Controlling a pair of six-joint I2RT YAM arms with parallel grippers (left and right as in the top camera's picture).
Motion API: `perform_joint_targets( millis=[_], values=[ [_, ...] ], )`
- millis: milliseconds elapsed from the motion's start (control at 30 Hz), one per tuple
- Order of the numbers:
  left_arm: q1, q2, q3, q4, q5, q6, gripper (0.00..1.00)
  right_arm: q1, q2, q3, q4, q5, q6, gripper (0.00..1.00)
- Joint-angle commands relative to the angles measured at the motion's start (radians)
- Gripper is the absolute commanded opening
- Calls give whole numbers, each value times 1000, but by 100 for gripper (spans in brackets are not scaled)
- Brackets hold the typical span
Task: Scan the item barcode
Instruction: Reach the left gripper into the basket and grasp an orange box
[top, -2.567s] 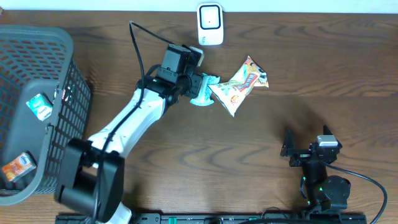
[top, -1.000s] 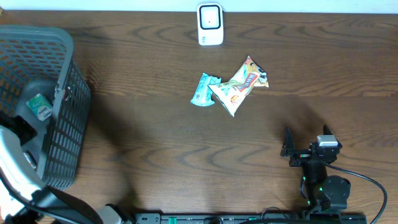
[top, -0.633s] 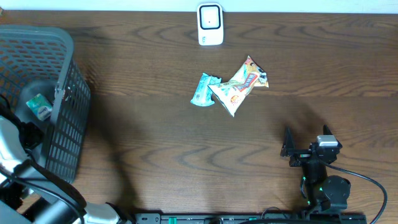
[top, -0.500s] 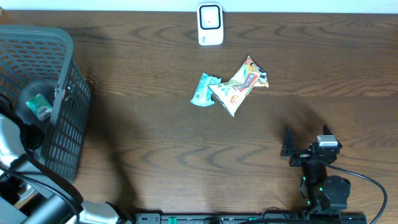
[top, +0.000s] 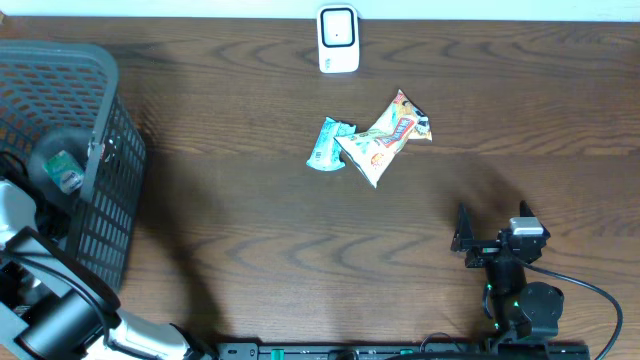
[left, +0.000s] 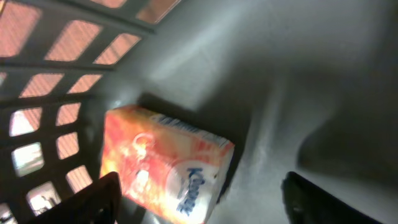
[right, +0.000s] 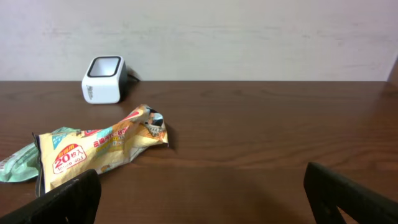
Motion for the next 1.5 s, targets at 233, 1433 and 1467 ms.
perform_joint_targets(
  millis=[233, 1433, 1467],
  values=[
    [15, 85, -11, 7, -79, -2, 67, 1, -5, -2, -2, 0, -11, 99],
    [-5, -315, 6, 2, 105, -29, 7, 2, -5, -2, -2, 0, -11, 99],
    [-8, -354, 6, 15, 151, -29, 7, 2, -5, -2, -2, 0, -11, 99]
  ],
)
